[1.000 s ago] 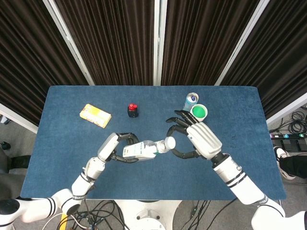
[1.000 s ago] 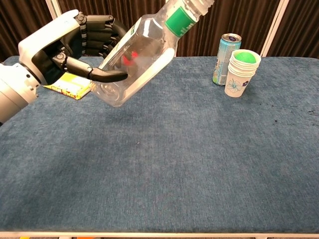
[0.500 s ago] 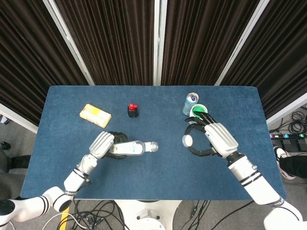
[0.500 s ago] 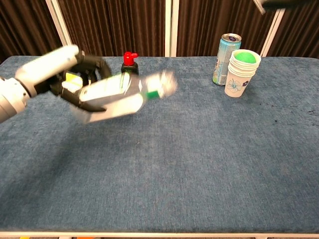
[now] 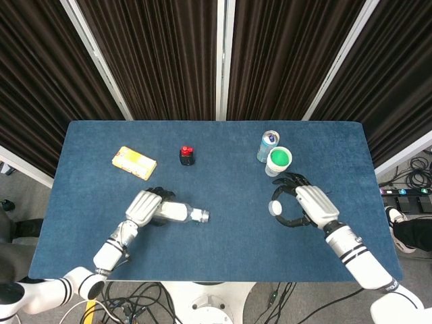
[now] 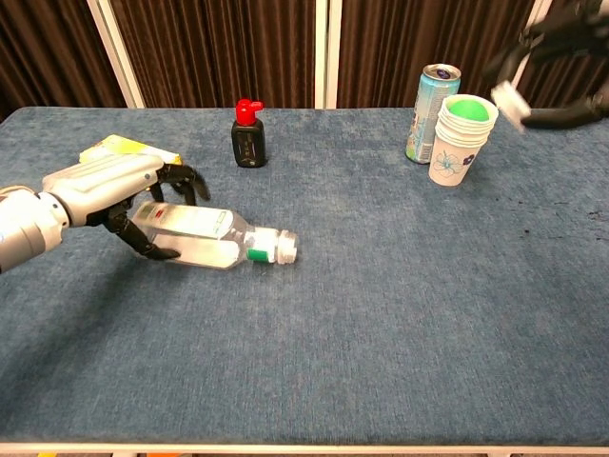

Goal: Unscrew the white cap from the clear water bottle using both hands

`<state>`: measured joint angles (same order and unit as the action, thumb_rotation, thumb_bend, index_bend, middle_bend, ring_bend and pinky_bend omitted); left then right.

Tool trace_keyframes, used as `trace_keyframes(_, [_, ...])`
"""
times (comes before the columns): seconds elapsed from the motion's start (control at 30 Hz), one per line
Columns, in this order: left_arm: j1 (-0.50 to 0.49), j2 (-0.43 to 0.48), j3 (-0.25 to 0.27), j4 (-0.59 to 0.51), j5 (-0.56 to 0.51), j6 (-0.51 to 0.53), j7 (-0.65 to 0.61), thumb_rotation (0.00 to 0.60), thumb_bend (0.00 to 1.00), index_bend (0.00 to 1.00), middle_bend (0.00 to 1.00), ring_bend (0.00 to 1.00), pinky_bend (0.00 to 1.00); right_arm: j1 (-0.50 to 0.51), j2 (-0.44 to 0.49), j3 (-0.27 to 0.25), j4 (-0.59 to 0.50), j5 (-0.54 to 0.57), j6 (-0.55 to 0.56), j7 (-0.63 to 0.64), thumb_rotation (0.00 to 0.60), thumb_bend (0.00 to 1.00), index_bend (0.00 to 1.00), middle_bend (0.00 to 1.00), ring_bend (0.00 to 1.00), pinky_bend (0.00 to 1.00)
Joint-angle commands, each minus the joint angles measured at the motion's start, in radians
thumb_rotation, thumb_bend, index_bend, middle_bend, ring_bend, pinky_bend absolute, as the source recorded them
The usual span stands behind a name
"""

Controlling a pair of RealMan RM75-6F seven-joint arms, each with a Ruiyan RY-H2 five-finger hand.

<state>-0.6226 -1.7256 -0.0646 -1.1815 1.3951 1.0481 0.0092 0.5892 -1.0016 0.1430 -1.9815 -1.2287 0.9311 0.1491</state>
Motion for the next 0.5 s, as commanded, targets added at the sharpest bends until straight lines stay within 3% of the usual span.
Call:
trace_keyframes(0.03, [0.016,0.006,-0.006,-0.028,-0.005,0.024,0.013,0.600,0.31,0.16,0.24,0.14,0.26,0.010,-0.031,-0.009,0.027,0.014,-0.027,-0.009,0.600,0.30,0.59,0.17,0.00,0.00])
trace_keyframes(0.27, [0.083,0.093,-0.007,-0.124,0.028,0.156,0.021,0.600,0.28,0.13,0.23,0.13,0.24,0.087,-0.162,-0.027,0.159,0.080,-0.136,-0.101,0.600,0.30,0.52,0.12,0.00,0.00])
trace_keyframes(0.5, [0.213,0.209,0.008,-0.197,0.029,0.320,-0.044,0.600,0.26,0.13,0.23,0.13,0.23,0.149,-0.352,-0.032,0.347,0.144,-0.147,-0.230,0.600,0.24,0.41,0.10,0.00,0.00])
